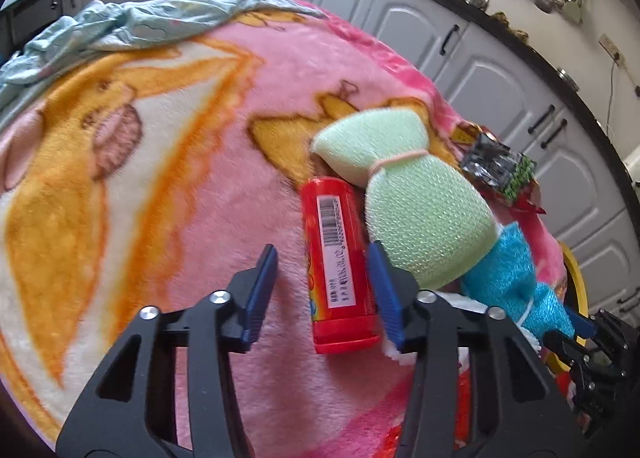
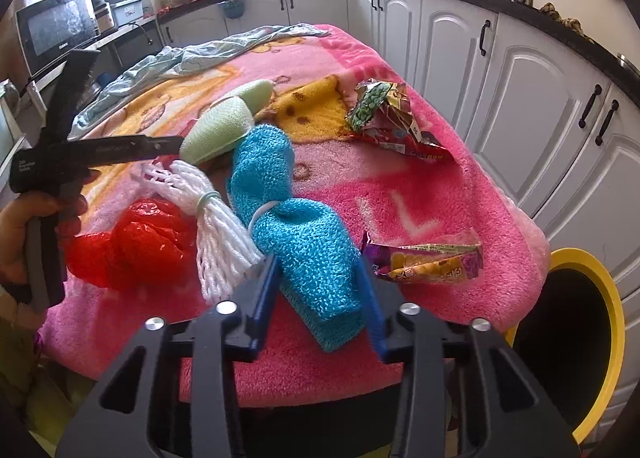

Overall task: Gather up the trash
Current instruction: 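Grasp the red candy tube with left tool while right tool grasps blue cloth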

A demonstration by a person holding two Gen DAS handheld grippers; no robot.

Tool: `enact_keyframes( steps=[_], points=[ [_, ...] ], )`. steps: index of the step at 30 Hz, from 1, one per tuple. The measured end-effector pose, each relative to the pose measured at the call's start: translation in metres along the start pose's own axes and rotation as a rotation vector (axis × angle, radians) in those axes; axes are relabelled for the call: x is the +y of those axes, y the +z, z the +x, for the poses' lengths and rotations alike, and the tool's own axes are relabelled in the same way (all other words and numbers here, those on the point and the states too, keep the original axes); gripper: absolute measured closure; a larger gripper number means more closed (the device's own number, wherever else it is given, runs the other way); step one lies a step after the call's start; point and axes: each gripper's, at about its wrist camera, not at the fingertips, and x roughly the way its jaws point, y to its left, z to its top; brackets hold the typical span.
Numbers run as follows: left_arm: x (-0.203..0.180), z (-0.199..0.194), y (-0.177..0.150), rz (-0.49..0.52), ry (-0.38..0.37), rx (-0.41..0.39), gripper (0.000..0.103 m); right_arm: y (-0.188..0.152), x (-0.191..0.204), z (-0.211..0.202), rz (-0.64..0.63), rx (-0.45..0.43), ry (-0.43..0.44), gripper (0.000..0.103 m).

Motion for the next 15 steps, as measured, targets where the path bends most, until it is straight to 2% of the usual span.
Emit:
enact_keyframes(
  steps=[3, 6, 11, 15],
  points=[
    [-0.003, 0.008, -0.003, 0.013, -0.015, 0.014, 0.072, 0.001, 0.001, -0.002, -0.001, -0.003, 0.019, 0.081],
    [-0.001, 0.008, -0.003, 0.005, -0.03, 0.009, 0.077, 0.001, 0.0, -0.008, 0.001, -0.015, 0.041, 0.086],
    [0.01, 0.005, 0.0, -0.049, -0.091, 0.016, 0.081, 0.006, 0.0, -0.019, 0.007, -0.041, 0.065, 0.089],
    [0.014, -0.007, 0.004, -0.068, -0.095, -0.018, 0.081, 0.01, 0.001, -0.029, 0.008, -0.067, 0.076, 0.091]
  ],
)
